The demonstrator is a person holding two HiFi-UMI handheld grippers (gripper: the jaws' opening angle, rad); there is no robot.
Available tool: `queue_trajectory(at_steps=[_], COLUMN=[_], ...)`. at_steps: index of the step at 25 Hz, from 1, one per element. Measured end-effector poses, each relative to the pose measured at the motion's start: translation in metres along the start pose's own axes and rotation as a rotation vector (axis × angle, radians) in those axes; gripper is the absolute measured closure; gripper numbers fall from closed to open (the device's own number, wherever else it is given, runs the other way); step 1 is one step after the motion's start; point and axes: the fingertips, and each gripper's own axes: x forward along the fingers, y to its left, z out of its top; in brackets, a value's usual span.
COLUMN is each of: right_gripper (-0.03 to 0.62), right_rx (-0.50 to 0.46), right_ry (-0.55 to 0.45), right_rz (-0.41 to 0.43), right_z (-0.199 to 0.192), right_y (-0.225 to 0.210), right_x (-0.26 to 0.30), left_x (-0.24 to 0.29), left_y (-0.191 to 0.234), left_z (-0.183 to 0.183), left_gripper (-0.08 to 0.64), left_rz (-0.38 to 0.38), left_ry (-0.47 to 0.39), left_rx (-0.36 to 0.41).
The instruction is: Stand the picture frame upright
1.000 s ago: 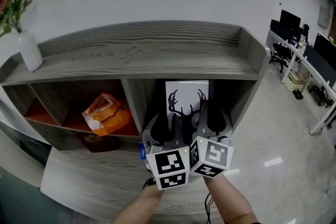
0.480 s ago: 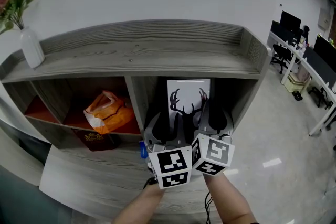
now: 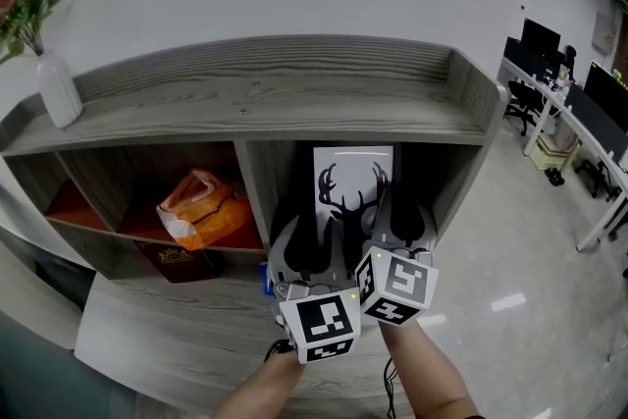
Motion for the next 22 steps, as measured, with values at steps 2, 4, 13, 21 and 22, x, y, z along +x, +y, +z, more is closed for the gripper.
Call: queue_trajectory(at_steps=[2,4,13,21,22], right_gripper=[0.535,0.535,0.535,0.535,0.535], right_rx=[0.000,-0.001,-0.001,-0.006,-0.007], right_ry=[0.001,0.002,0.001,0.005,0.006], right_rz=[-0.004,-0.007,-0.006,-0.004,-0.004], right_z=[0.000,0.000,-0.002,-0.002,-0.002], right_y=[0.000,-0.001,-0.001,-0.001,-0.001], right_x=[0.000,0.000,0.000,0.000,0.000], left_x=[-0.004,-0.009,-0.023,-0.031,-0.030], left_y=[-0.003,-0.004,-0.017,-0.038,-0.039], left_z=[-0.003,-0.007,-0.026,-0.044,-0.048], left_gripper=[0.413,0.413,0.496,0.563,0.563], left_rz=[-0.018,-0.039,-0.229,-0.375,-0.384], left_ry=[0.007,0.024,0.184,0.293,0.308], left_rx=[0.014,0.016,-0.033,-0.064,-0.068])
